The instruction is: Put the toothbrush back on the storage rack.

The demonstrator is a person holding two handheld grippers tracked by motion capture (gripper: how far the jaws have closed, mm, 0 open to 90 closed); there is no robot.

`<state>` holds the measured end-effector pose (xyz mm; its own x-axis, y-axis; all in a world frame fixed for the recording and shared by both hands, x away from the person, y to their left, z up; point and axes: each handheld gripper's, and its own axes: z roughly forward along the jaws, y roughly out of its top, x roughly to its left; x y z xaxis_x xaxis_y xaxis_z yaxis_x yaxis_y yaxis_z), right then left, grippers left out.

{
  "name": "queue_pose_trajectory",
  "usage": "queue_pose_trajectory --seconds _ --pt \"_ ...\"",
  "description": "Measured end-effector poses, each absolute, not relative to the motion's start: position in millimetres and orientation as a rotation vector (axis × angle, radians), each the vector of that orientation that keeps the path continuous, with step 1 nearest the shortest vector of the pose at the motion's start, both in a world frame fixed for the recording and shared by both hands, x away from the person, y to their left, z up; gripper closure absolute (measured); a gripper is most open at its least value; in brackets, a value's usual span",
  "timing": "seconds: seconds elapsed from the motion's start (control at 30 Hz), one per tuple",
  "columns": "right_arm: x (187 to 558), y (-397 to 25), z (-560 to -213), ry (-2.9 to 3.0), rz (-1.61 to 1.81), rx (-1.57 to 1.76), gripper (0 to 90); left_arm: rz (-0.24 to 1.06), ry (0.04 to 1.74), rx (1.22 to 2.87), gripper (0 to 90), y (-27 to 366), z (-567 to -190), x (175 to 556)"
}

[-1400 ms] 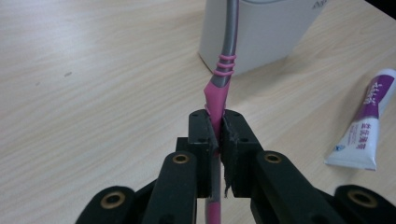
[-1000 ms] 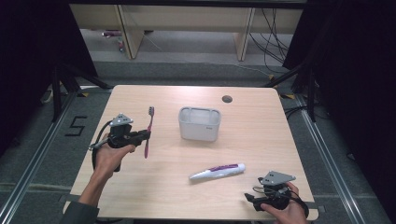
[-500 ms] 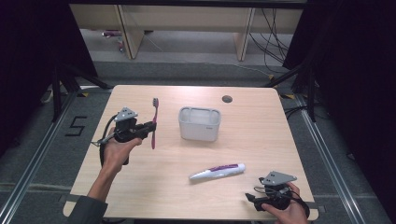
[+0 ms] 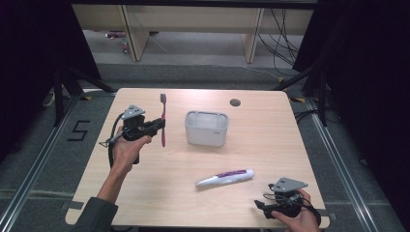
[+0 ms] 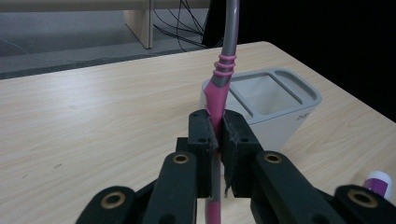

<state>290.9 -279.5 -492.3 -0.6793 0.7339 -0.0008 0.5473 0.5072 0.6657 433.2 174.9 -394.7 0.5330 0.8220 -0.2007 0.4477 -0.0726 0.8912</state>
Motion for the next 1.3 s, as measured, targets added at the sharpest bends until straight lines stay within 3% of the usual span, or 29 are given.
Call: queue_pose_trajectory --seconds 1.3 --pt "292 -281 -492 2.472 0.960 1.075 21.9 0.501 1.012 1.662 82.2 115 -357 475"
